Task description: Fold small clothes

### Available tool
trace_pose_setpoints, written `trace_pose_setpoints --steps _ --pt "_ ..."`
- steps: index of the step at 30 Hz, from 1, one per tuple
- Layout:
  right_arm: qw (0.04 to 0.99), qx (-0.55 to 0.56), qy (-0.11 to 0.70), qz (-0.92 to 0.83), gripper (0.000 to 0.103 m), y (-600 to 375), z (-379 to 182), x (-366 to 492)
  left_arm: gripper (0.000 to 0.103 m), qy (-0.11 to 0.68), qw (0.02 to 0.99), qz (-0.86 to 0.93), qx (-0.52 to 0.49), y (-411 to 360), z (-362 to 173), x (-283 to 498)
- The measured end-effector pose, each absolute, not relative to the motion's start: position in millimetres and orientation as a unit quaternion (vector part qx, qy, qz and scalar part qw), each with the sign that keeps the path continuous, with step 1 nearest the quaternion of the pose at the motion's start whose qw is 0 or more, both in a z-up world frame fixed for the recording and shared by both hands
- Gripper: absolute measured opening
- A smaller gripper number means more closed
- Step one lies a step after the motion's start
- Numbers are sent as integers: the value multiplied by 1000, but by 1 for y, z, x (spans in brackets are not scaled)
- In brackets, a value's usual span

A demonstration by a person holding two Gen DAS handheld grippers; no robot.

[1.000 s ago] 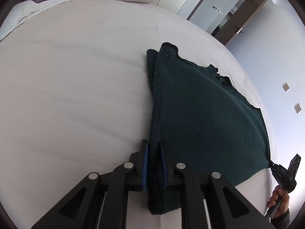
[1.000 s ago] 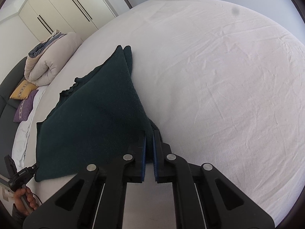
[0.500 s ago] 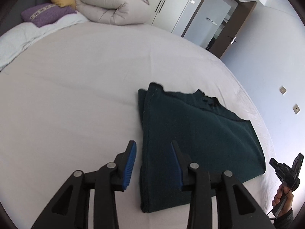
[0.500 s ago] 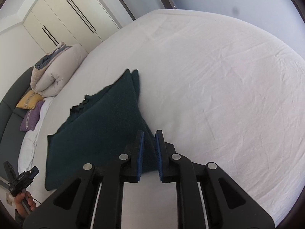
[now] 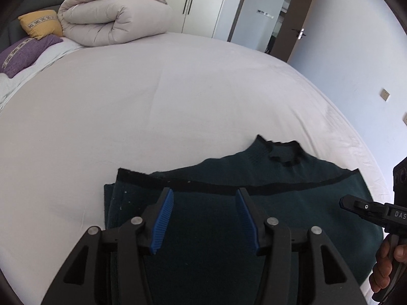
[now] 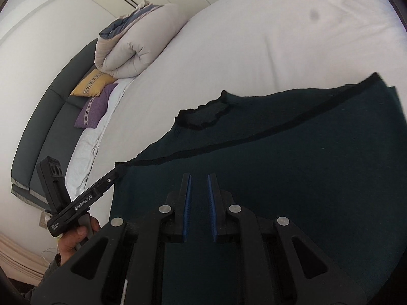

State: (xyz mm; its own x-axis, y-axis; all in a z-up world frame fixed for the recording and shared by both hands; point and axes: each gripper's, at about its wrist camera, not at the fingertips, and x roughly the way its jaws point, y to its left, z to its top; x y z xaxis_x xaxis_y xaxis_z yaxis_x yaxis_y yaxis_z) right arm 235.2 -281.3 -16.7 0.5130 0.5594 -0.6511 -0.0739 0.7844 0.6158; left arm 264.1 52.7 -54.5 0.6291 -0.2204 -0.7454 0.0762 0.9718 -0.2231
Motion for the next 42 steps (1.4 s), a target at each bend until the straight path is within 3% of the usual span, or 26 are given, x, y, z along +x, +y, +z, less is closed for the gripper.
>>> trace_pose_setpoints --steps 3,9,11,16,18,21,23,24,28,30,32,34,42 --pt "813 295 470 176 12 -285 -45 260 54 417 897 -83 -119 72 -77 262" --pt "825 369 411 122 11 -356 -63 260 54 409 898 -91 -136 77 -80 262" --pt "819 405 396 97 3 -391 -71 257 55 408 899 -91 -133 76 -80 263" --pt "823 442 357 1 3 -458 -69 239 55 417 894 -90 -136 76 -74 261" --pt "821 446 355 -16 8 -466 -61 228 55 427 891 -80 -129 75 -65 253" --pt "848 403 345 14 10 -439 -28 208 58 419 888 -110 -154 73 -45 220" --pt "846 394 344 103 10 -396 -13 195 71 408 893 -118 -150 66 -36 190" --pt "843 377 356 141 10 -369 -9 189 73 408 893 -119 -146 65 -36 178" --pt "806 314 427 263 10 -267 -32 173 73 441 877 -110 -154 70 -59 138" --pt "790 319 455 259 10 -247 -59 166 68 456 871 -97 -158 83 -76 128" --pt "777 350 474 221 8 -256 -89 158 56 443 876 -106 -159 93 -81 119" --pt "776 396 444 210 8 -283 -94 149 53 447 874 -104 -161 99 -79 116" --pt "806 456 376 10 9 -409 -77 77 54 450 872 -91 -173 107 -70 94"
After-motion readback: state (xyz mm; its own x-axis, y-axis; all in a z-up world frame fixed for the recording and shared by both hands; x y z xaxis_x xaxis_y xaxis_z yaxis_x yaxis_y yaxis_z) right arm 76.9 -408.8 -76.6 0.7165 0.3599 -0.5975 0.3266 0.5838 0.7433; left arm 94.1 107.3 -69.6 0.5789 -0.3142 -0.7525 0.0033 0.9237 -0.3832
